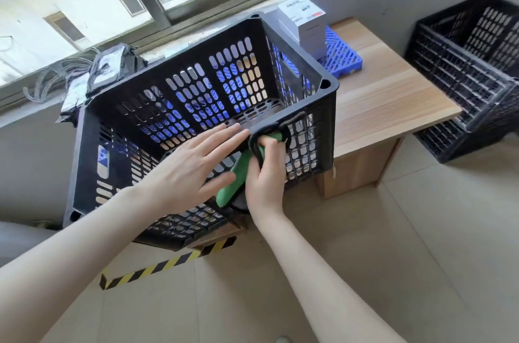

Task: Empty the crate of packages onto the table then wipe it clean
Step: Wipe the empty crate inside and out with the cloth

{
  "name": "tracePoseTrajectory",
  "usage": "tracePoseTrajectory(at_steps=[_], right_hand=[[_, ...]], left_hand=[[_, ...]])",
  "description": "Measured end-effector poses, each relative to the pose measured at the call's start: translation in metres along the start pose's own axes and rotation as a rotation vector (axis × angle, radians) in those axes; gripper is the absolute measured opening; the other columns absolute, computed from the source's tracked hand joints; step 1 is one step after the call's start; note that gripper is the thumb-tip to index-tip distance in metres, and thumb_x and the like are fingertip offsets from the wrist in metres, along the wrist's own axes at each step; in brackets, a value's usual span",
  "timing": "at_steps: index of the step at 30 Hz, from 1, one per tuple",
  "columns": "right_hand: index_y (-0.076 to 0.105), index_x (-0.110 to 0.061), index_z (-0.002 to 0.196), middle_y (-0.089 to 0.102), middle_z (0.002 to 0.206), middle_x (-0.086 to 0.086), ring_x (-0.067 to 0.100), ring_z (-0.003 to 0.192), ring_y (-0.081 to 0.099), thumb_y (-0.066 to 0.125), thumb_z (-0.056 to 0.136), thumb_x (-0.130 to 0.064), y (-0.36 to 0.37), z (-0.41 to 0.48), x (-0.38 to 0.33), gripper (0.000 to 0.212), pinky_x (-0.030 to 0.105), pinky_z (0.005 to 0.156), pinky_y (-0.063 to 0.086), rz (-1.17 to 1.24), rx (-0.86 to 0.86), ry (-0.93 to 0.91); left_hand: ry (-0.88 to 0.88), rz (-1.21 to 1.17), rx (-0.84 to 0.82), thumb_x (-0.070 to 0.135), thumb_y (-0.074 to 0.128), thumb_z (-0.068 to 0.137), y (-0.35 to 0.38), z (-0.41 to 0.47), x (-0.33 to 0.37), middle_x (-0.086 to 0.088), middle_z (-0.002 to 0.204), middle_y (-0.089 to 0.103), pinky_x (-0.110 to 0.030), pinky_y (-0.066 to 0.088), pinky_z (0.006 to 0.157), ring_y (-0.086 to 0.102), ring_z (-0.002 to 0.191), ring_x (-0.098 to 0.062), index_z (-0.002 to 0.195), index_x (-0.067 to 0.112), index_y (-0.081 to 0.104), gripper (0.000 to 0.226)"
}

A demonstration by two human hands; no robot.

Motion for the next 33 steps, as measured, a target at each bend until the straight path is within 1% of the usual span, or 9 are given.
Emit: tracePoseTrajectory(at_steps=[3, 5, 8, 12, 15, 26, 28, 31, 33], right_hand=[[0.052, -0.010, 0.116, 0.042, 0.130, 0.008, 0.020, 0.114, 0.047, 0.045, 0.095, -0.006, 0.012, -0.018, 0.049, 0.023, 0.015, 0.083, 0.035, -0.168, -0.109, 0.169], [0.048, -0.013, 0.125, 0.037, 0.140, 0.009, 0.026, 0.122, 0.046, 0.042, 0.097, -0.007, 0.016, -0.037, 0.100, 0.028, 0.026, 0.090, 0.039, -0.284, -0.198, 0.359], [0.048, -0.013, 0.128, 0.042, 0.141, 0.012, 0.031, 0.128, 0.043, 0.043, 0.097, -0.007, 0.015, -0.061, 0.139, 0.032, 0.029, 0.096, 0.036, -0.301, -0.227, 0.517], [0.053, -0.013, 0.110, 0.054, 0.114, 0.005, 0.015, 0.108, 0.051, 0.048, 0.094, -0.003, 0.024, -0.053, 0.068, 0.019, 0.015, 0.082, 0.036, -0.119, -0.034, 0.253], [0.053, -0.011, 0.106, 0.054, 0.112, 0.003, 0.007, 0.101, 0.049, 0.049, 0.091, -0.001, 0.050, -0.047, -0.005, 0.019, 0.009, 0.086, 0.038, -0.003, 0.019, -0.005], [0.051, -0.013, 0.107, 0.053, 0.116, 0.007, 0.023, 0.107, 0.051, 0.041, 0.091, 0.000, 0.065, -0.082, 0.066, 0.023, 0.028, 0.089, 0.038, -0.104, 0.119, 0.362], [0.051, -0.014, 0.107, 0.053, 0.113, 0.007, 0.017, 0.102, 0.050, 0.042, 0.092, 0.000, 0.066, -0.082, 0.041, 0.023, 0.028, 0.090, 0.040, -0.088, 0.156, 0.303], [0.052, -0.014, 0.104, 0.054, 0.110, 0.003, 0.006, 0.097, 0.047, 0.046, 0.091, 0.001, 0.080, -0.088, -0.019, 0.021, 0.008, 0.083, 0.037, -0.017, 0.136, 0.070], [0.052, -0.010, 0.105, 0.052, 0.112, 0.003, 0.005, 0.098, 0.047, 0.047, 0.092, 0.000, 0.097, -0.098, -0.037, 0.018, 0.004, 0.082, 0.035, -0.037, 0.089, -0.033]], left_hand=[[-0.003, 0.023, -0.015, 0.061, 0.024, 0.097, 0.000, -0.021, -0.010, 0.012, 0.163, 0.008, -0.037, 0.013, 0.122, 0.003, 0.150, -0.007, 0.155, 0.037, 0.000, 0.067], [0.011, 0.041, -0.023, 0.063, 0.021, 0.097, 0.000, -0.031, -0.017, 0.013, 0.163, 0.007, -0.038, 0.014, 0.122, 0.003, 0.150, -0.007, 0.155, 0.038, -0.001, 0.066], [0.037, 0.099, -0.026, 0.067, 0.016, 0.096, 0.001, -0.042, -0.026, 0.015, 0.163, 0.004, -0.038, 0.012, 0.122, 0.000, 0.150, -0.007, 0.154, 0.040, -0.004, 0.067], [0.067, 0.097, 0.011, 0.069, 0.015, 0.094, 0.004, -0.056, -0.034, 0.017, 0.162, 0.003, -0.034, 0.009, 0.122, 0.000, 0.150, -0.005, 0.153, 0.042, -0.006, 0.068], [0.081, 0.069, 0.020, 0.066, 0.020, 0.094, 0.006, -0.068, -0.042, 0.018, 0.162, 0.003, -0.035, 0.011, 0.122, -0.001, 0.149, -0.004, 0.153, 0.042, -0.005, 0.069], [0.183, 0.121, 0.010, 0.067, 0.015, 0.095, 0.005, -0.105, -0.064, 0.023, 0.160, -0.005, -0.028, 0.004, 0.120, -0.005, 0.148, 0.000, 0.153, 0.041, -0.008, 0.068], [0.212, 0.116, 0.013, 0.067, 0.016, 0.094, 0.005, -0.106, -0.064, 0.024, 0.160, -0.005, -0.027, 0.003, 0.120, -0.005, 0.148, 0.001, 0.153, 0.042, -0.007, 0.068], [0.250, 0.107, 0.023, 0.068, 0.016, 0.094, 0.003, -0.105, -0.067, 0.027, 0.157, -0.006, -0.020, -0.002, 0.117, -0.008, 0.145, 0.006, 0.153, 0.043, -0.006, 0.067], [0.284, 0.109, 0.019, 0.067, 0.016, 0.094, 0.002, -0.105, -0.069, 0.026, 0.157, -0.002, -0.018, -0.004, 0.116, -0.007, 0.145, 0.006, 0.153, 0.042, -0.004, 0.067]])
Point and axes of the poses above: each hand's wrist, its own z-axis towards the middle knuckle, its own y-axis out of the palm, x = y × z, the point moved 10 cm from there along z, towards the middle knuckle
